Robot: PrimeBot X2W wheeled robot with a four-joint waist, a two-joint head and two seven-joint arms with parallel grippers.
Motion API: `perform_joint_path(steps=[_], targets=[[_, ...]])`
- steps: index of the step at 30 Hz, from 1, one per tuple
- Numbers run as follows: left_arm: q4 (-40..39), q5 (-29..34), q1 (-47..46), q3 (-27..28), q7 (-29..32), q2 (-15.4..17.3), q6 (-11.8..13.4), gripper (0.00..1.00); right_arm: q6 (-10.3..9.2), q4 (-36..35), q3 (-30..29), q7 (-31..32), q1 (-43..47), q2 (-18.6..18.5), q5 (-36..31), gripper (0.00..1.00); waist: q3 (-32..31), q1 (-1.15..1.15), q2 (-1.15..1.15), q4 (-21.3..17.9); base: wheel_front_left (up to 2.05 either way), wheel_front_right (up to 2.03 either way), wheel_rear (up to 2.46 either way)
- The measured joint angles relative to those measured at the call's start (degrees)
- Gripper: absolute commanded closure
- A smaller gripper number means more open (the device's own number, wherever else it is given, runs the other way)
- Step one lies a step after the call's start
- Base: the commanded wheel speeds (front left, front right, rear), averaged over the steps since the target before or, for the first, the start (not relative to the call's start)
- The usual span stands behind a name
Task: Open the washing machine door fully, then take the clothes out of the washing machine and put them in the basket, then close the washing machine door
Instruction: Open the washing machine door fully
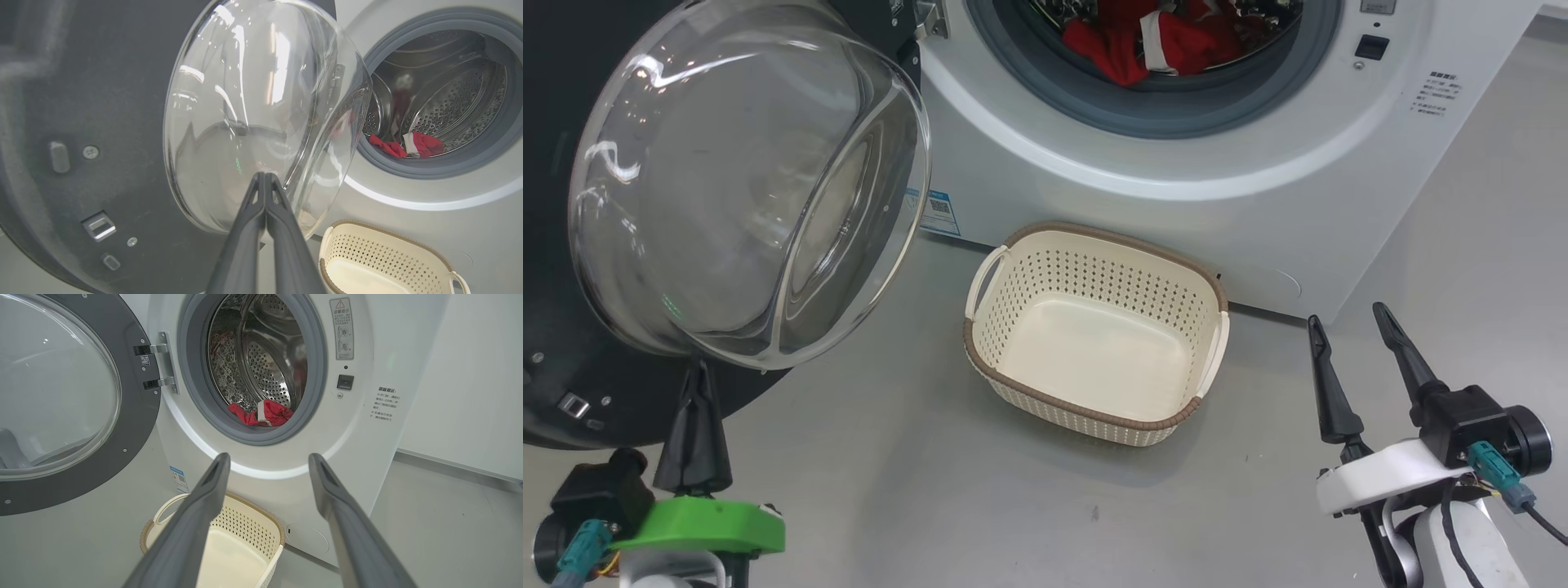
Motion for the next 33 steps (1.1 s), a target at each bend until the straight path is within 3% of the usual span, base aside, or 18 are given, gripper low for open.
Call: perform_joint_path(steps=[5, 6, 7, 8, 9, 10, 22, 33], targets=[[-0.7, 0.8, 1.6, -2.4, 0.0, -0.2, -1.6, 0.96, 0.3, 0.0, 0.6, 0.0, 0.8, 0.2, 0.1, 0.0, -0.9, 0.0, 0.0, -1.2, 0.0, 0.0, 0.0], [-0.9, 1.1, 1.9, -2.8, 0.0, -0.2, -2.1, 0.67, 0.3, 0.0, 0.8, 0.0, 0.8, 0.2, 0.2, 0.0, -1.1, 0.0, 0.0, -1.4, 0.0, 0.0, 0.0], [-1.1, 1.3, 2.3, -3.3, 0.0, -0.2, -2.2, 0.51, 0.3, 0.0, 1.0, 0.0, 0.8, 0.3, 0.5, 0.0, -1.3, 0.0, 0.0, -1.7, 0.0, 0.0, 0.0], [-1.1, 1.5, 2.7, -3.7, 0.0, -0.2, -2.6, 0.16, 0.3, 0.0, 1.2, 0.0, 0.8, 0.3, 0.5, 0.0, -1.5, 0.0, 0.0, -2.0, 0.0, 0.0, 0.0], [-1.1, 1.6, 3.0, -4.0, 0.0, -0.2, -2.6, 0.04, 0.3, -0.1, 1.4, 0.0, 0.8, 0.4, 0.6, 0.0, -1.6, 0.0, 0.0, -2.4, 0.0, 0.0, 0.0], [-1.1, 1.6, 3.3, -4.3, 0.0, -0.2, -2.6, 0.0, 0.3, -0.1, 1.5, 0.0, 0.9, 0.5, 0.6, 0.0, -1.8, 0.0, 0.0, -2.7, 0.0, 0.0, 0.0], [-1.2, 2.4, 4.9, -5.4, 0.0, -0.3, -3.0, 0.0, 0.12, 0.0, 2.7, 0.0, 2.5, 0.7, 2.2, 0.0, -3.8, 0.0, 0.0, -7.7, 0.0, 0.0, 0.0], [-1.1, 2.4, 7.0, -6.1, 0.0, -0.3, -3.3, 0.0, -1.51, -0.3, 4.1, 0.0, 5.6, 0.7, 5.5, 0.0, -5.5, 0.0, 0.0, -13.3, 0.0, 0.0, 0.0]])
